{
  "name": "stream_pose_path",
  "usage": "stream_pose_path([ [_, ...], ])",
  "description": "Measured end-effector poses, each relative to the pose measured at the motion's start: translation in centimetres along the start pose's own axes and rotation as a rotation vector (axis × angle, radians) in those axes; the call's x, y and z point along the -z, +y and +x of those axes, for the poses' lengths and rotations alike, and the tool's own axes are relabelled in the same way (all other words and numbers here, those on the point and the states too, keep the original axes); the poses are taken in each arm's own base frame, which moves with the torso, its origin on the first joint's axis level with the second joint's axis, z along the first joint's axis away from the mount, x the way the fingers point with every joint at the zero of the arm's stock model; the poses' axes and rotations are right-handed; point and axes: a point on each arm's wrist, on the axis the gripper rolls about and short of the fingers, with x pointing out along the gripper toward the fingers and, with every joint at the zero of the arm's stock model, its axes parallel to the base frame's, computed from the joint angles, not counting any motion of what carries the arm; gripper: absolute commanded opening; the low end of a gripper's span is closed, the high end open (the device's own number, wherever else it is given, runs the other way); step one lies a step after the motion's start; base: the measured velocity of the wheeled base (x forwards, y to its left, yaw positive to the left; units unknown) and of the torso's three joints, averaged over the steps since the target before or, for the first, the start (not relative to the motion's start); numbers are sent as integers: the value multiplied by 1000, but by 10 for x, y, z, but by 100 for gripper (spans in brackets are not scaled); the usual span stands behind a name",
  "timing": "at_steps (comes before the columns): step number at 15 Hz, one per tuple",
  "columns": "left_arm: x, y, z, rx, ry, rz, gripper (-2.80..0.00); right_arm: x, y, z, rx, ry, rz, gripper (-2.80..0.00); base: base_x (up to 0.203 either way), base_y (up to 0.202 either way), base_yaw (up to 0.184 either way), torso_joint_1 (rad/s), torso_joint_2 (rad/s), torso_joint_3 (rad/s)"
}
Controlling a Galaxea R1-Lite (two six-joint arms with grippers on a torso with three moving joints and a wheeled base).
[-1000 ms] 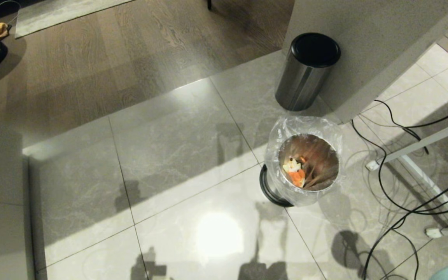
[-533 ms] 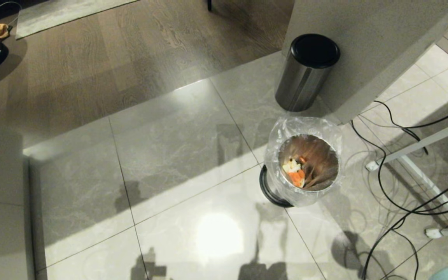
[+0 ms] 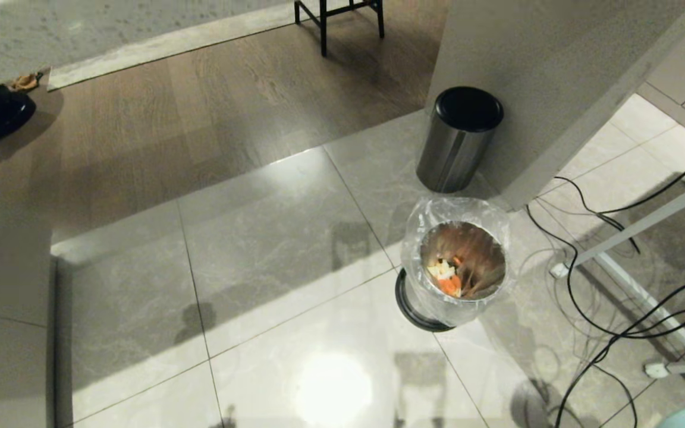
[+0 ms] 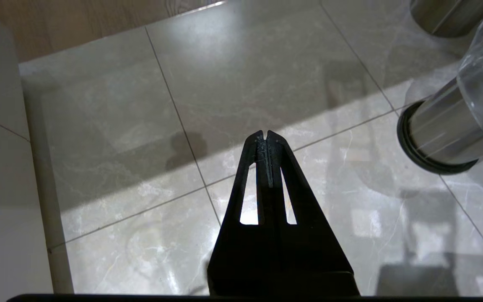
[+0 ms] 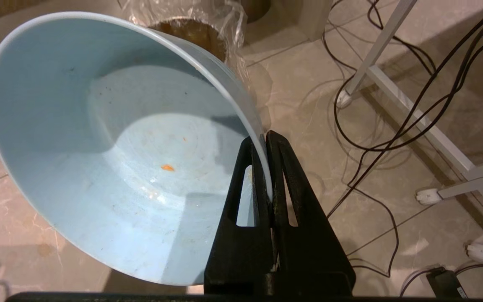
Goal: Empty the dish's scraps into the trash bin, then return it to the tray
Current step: Put the bowl back to the table
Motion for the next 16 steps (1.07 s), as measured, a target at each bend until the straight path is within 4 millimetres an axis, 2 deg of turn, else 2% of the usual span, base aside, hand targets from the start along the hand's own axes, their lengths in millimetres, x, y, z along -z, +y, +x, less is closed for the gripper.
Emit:
stream_pose_path([
  [16, 0, 0, 0, 1, 0, -2, -280, 0, 0, 0, 0, 1, 0, -280, 0, 0, 0, 2, 2, 203],
])
